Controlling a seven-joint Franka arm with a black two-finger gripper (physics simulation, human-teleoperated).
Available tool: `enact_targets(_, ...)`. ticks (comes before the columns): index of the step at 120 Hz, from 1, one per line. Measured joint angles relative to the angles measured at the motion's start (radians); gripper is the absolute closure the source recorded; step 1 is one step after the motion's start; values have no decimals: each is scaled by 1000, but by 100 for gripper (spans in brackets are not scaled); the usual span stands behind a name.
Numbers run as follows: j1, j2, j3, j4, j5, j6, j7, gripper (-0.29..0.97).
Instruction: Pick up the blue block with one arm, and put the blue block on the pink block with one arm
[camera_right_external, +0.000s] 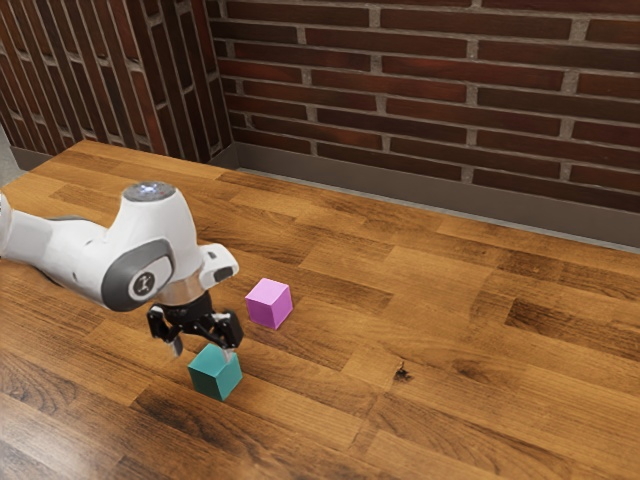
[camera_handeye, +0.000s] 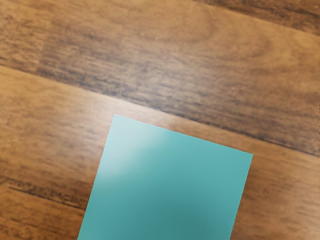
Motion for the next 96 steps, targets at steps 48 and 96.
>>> enact_targets(48, 30, 60, -17, 2, 57, 66, 69, 0)
enact_targets(96, 9, 128, -24, 3, 75, 134, 119, 0)
